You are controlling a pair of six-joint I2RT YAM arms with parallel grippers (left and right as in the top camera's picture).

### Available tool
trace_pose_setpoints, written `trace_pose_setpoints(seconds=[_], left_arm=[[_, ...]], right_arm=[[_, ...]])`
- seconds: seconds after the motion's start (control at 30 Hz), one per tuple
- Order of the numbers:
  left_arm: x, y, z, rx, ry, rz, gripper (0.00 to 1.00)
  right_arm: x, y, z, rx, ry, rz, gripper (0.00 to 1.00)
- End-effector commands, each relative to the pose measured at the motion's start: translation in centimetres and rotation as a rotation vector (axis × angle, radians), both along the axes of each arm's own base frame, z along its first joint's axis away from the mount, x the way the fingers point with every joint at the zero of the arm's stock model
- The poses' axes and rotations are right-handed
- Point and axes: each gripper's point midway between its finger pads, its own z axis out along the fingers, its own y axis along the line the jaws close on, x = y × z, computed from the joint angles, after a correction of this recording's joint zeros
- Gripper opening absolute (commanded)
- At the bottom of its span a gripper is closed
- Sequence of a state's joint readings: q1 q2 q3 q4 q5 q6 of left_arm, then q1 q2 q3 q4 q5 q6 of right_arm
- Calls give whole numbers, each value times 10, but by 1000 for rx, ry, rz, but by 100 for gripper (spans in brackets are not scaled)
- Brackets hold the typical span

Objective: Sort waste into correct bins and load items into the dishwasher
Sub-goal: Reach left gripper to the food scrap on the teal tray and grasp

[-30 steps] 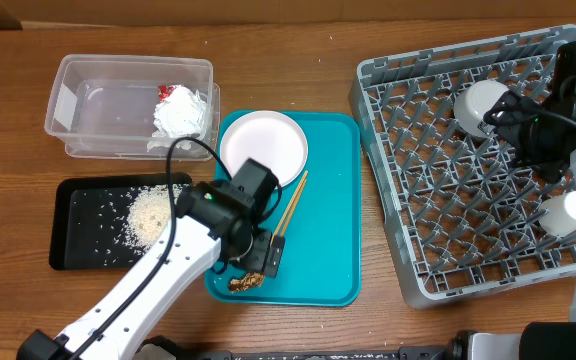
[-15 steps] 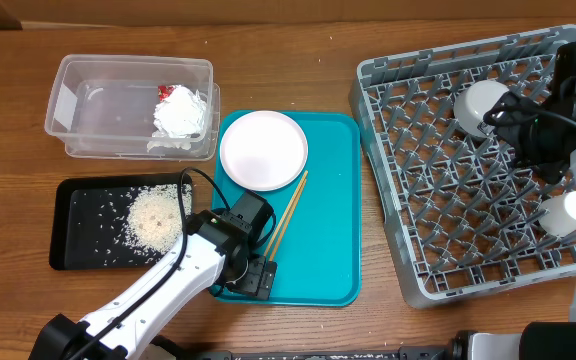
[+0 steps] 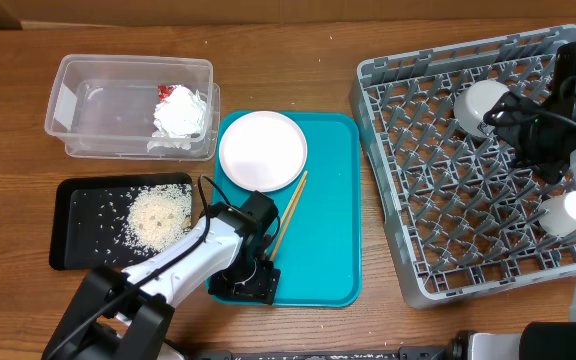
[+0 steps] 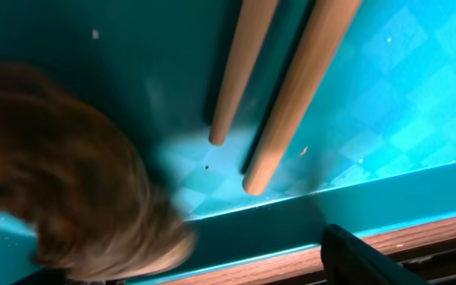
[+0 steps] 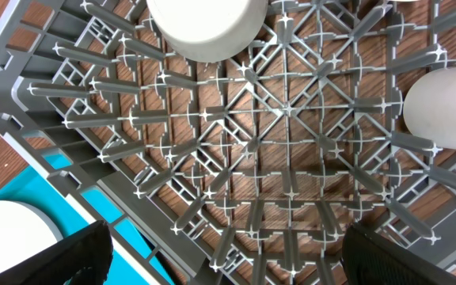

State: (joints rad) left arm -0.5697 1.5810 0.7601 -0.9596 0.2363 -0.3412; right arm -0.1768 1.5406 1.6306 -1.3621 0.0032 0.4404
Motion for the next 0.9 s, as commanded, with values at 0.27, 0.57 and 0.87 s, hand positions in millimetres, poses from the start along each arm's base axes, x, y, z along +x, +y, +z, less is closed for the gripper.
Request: trace_pose_setpoints(seconds=[0.27, 0.57, 0.87], left_arm=[[24, 11, 10, 124, -48, 112, 68], [60, 10, 27, 113, -111, 292, 84], [49, 10, 17, 120, -64, 390, 88]], right_arm=[[1, 0, 2, 1, -8, 7, 95], [1, 0, 2, 1, -8, 7, 95], [1, 0, 2, 2, -8, 7, 95]])
